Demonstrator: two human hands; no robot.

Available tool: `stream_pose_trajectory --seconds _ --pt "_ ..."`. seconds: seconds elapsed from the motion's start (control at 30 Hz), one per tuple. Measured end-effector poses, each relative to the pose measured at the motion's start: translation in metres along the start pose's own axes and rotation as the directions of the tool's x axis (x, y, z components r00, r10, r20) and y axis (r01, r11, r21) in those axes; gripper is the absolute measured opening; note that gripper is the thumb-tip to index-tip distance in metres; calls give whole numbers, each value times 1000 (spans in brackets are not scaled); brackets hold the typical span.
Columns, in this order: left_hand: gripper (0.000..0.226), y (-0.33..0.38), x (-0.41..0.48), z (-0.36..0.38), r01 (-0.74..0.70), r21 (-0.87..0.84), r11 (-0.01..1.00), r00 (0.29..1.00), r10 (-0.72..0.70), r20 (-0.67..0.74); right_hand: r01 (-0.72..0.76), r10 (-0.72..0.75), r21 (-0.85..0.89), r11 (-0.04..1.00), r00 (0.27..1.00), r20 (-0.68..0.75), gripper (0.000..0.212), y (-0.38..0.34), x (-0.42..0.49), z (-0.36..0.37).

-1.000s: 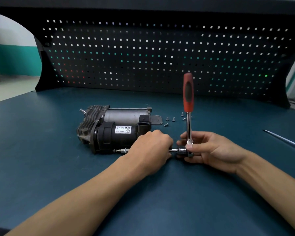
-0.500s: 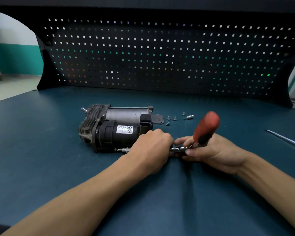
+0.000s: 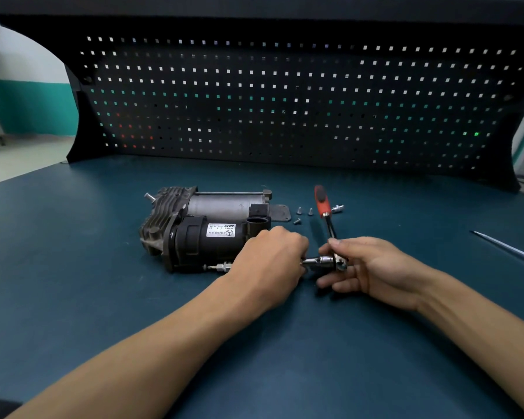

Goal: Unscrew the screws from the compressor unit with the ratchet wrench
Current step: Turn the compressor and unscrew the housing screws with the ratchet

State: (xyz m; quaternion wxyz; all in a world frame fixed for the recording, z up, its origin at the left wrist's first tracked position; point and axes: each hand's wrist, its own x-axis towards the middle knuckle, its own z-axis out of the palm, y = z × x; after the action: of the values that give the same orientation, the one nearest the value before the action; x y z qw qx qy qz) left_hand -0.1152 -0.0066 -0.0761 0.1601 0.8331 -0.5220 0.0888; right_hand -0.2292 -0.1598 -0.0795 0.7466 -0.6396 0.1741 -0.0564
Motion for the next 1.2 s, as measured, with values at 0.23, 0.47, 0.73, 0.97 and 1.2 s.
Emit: stream_pose_trajectory --seconds 0.23,0.47,0.73,0.97,1.2 --pt "12 0 -1 0 -5 4 1000 1000 5 -6 -23 23 -25 999 1000 0 45 -1 1 -3" --pt "18 -2 -3 4 4 36 999 1000 -3 -6 10 -10 -27 1000 1000 21 49 0 -1 -6" --pt "21 -4 -1 7 13 56 998 1000 -14 13 136 -128 -154 979 990 61 33 2 -4 -8" --pt "20 -4 -1 7 6 98 995 1000 -7 15 246 -234 -367 897 969 79 31 2 -12 2" --pt "18 -3 -2 7 10 105 994 1000 -12 17 277 -272 -366 888 960 67 35 1 -15 3"
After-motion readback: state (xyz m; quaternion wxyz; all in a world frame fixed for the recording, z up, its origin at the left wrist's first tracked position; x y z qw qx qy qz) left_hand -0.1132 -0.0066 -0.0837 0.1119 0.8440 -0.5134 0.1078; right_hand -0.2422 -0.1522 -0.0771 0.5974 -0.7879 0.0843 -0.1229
